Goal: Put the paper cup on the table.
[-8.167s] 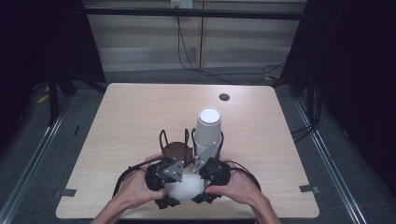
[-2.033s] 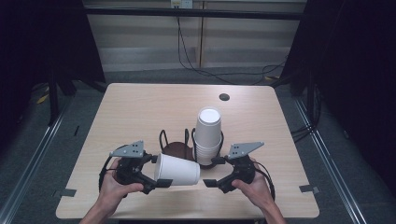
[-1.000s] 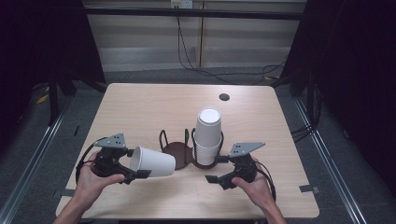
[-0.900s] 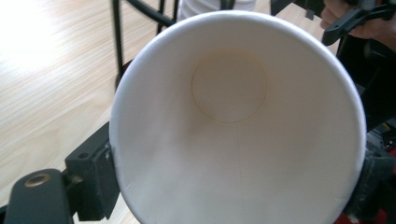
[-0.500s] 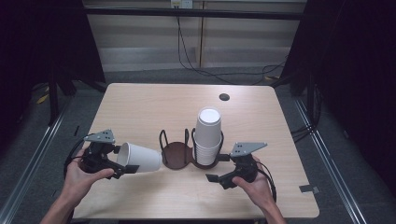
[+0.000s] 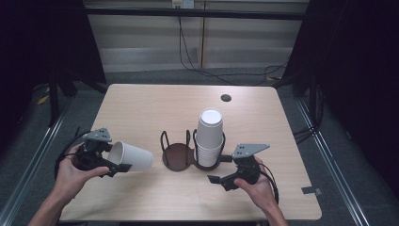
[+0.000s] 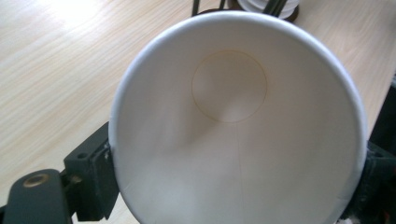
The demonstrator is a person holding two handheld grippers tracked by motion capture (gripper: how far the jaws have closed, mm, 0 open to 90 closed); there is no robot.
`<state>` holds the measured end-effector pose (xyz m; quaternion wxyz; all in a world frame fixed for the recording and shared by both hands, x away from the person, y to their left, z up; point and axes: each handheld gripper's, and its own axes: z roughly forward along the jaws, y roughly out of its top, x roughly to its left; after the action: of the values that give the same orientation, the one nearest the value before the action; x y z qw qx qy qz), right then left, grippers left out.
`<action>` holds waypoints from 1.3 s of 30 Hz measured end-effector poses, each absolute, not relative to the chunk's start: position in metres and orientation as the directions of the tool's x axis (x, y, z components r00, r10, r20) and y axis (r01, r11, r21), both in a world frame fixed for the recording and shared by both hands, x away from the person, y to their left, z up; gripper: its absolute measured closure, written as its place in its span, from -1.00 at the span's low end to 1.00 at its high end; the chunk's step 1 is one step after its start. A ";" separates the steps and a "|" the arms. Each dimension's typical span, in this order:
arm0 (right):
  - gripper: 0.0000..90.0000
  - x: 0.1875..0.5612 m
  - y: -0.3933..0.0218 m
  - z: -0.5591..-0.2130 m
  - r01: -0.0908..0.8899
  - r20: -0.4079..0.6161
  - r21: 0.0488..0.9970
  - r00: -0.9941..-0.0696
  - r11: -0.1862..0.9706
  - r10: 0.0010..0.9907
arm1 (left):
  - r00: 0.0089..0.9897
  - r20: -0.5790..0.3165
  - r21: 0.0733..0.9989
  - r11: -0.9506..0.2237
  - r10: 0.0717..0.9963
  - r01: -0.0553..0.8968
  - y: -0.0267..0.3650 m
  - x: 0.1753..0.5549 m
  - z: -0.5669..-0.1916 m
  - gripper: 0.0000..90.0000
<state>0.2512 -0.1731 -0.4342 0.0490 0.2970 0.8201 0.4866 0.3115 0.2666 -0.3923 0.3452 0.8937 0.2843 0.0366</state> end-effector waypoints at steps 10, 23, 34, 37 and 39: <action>-0.65 0.252 -0.173 -0.435 0.442 0.210 0.825 -0.819 0.353 0.534 | 0.833 -0.069 0.596 -0.647 0.550 0.476 0.266 0.325 -0.382 -0.72; -0.65 0.253 -0.170 -0.436 0.442 0.209 0.815 -0.828 0.375 0.521 | 0.837 0.017 0.461 -0.747 0.547 0.479 0.238 0.357 -0.378 -0.73; -0.66 0.253 -0.170 -0.436 0.438 0.201 0.819 -0.824 0.371 0.529 | 0.848 0.043 0.355 -0.801 0.529 0.482 0.219 0.384 -0.367 -0.74; -0.66 0.252 -0.170 -0.435 0.435 0.196 0.817 -0.826 0.377 0.529 | 0.843 0.055 0.339 -0.804 0.535 0.488 0.214 0.389 -0.367 -0.74; -0.66 0.252 -0.171 -0.435 0.436 0.198 0.818 -0.826 0.376 0.527 | 0.848 0.053 0.313 -0.815 0.527 0.487 0.210 0.393 -0.371 -0.74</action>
<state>0.2523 -0.1705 -0.4355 0.0478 0.2910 0.8280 0.4769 0.3931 0.2100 -0.3707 0.1456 0.9502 0.2668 0.0688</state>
